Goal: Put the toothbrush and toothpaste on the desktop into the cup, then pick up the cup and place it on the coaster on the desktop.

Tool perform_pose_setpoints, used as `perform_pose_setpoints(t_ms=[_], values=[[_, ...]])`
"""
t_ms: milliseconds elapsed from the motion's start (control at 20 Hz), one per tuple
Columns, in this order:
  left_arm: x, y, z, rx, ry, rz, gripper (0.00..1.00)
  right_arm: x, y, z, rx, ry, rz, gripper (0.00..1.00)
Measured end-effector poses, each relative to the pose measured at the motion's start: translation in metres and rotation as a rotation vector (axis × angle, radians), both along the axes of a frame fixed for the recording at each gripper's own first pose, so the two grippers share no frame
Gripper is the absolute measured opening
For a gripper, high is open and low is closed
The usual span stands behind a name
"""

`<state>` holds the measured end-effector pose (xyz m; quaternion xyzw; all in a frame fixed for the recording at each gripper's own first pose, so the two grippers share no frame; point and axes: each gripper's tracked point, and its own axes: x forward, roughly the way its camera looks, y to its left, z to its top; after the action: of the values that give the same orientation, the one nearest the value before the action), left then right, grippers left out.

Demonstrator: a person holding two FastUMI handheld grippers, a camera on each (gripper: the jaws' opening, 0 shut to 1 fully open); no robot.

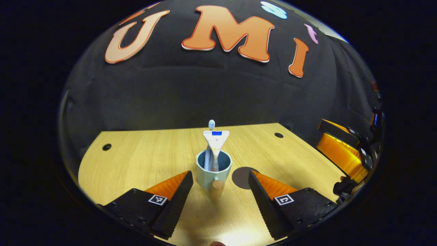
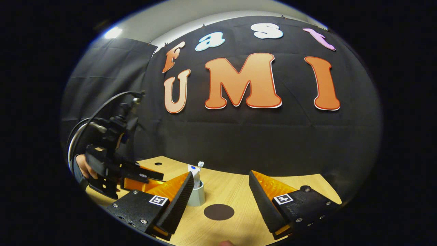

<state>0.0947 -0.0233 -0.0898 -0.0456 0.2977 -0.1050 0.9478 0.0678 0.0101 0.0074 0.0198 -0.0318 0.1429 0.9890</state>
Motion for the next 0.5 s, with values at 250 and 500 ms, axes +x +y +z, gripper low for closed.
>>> perform_pose_setpoints(t_ms=[250, 500], values=[[0.013, -0.007, -0.049, 0.045, 0.276, -0.015, 0.98, -0.023, -0.031, -0.001, 0.003, -0.008, -0.055, 0.97], [0.015, 0.004, -0.096, 0.129, 0.486, 0.021, 0.92, -0.04, -0.049, -0.012, 0.009, 0.001, -0.074, 0.97]])
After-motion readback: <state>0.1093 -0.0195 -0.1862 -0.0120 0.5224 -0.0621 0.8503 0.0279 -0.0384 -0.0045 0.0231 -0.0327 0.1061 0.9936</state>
